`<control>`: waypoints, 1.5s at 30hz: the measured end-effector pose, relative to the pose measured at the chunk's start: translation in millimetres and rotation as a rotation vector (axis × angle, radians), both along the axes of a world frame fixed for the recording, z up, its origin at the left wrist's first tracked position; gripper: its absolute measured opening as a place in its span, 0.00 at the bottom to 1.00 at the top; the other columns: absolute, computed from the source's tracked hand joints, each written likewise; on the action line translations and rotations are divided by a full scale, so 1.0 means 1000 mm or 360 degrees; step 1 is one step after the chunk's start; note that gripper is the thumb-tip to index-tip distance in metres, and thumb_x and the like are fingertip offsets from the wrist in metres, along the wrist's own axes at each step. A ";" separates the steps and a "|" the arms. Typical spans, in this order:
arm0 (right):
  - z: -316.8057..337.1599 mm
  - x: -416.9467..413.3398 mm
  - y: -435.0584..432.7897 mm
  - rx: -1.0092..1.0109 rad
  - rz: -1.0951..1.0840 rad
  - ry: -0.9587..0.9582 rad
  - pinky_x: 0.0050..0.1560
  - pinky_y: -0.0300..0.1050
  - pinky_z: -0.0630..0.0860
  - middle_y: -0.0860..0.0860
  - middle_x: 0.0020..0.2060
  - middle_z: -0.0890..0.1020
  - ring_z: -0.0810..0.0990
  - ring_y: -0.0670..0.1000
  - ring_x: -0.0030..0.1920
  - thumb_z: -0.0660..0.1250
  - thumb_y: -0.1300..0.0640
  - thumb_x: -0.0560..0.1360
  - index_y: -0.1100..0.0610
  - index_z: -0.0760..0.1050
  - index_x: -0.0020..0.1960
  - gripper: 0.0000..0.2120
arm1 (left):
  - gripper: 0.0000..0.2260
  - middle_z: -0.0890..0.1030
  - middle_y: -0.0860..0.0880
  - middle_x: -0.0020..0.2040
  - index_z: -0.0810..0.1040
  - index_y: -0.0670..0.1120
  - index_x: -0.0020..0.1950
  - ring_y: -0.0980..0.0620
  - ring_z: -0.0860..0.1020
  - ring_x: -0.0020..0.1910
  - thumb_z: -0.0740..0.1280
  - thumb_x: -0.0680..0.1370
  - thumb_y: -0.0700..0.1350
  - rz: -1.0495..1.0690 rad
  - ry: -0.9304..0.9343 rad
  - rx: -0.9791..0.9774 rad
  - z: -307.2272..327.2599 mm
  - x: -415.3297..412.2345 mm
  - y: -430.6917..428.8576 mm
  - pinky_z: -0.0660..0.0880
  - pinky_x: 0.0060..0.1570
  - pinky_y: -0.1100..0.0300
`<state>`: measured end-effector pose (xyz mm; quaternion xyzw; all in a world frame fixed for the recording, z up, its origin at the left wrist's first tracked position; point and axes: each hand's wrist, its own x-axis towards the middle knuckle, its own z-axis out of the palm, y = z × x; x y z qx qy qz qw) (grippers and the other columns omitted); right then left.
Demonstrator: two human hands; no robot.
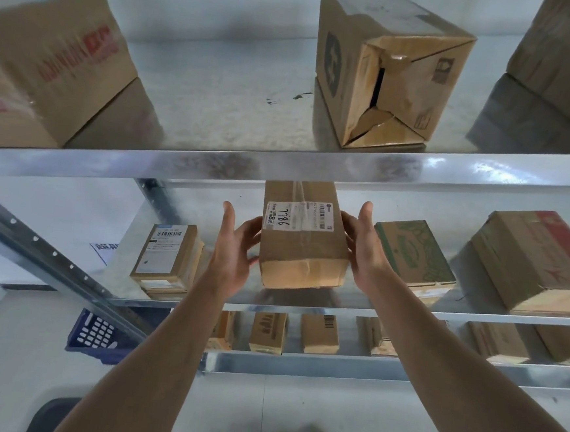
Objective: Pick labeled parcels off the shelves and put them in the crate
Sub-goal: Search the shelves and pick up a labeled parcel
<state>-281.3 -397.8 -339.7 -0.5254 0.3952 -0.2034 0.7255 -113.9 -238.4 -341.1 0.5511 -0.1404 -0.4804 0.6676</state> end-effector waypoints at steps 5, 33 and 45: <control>-0.011 0.002 0.000 0.0008 0.0029 0.0040 0.79 0.60 0.60 0.52 0.72 0.77 0.72 0.55 0.74 0.39 0.24 0.77 0.54 0.70 0.77 0.46 | 0.42 0.81 0.48 0.67 0.70 0.49 0.78 0.46 0.76 0.70 0.46 0.76 0.76 -0.0012 -0.0014 0.0059 -0.010 -0.003 -0.001 0.65 0.75 0.42; -0.056 0.008 0.009 0.0207 0.0128 0.0027 0.68 0.50 0.73 0.52 0.68 0.79 0.75 0.55 0.70 0.44 0.33 0.83 0.52 0.71 0.73 0.32 | 0.38 0.82 0.48 0.67 0.74 0.53 0.74 0.46 0.77 0.69 0.48 0.77 0.76 -0.0152 -0.0150 0.0373 -0.041 -0.009 0.000 0.67 0.73 0.39; -0.050 -0.002 0.008 0.0075 0.0234 0.0035 0.70 0.46 0.66 0.43 0.61 0.79 0.72 0.50 0.69 0.43 0.38 0.85 0.48 0.71 0.70 0.25 | 0.34 0.79 0.53 0.67 0.73 0.52 0.73 0.50 0.72 0.71 0.50 0.79 0.73 0.0040 -0.0367 0.0548 -0.021 -0.024 -0.008 0.62 0.75 0.40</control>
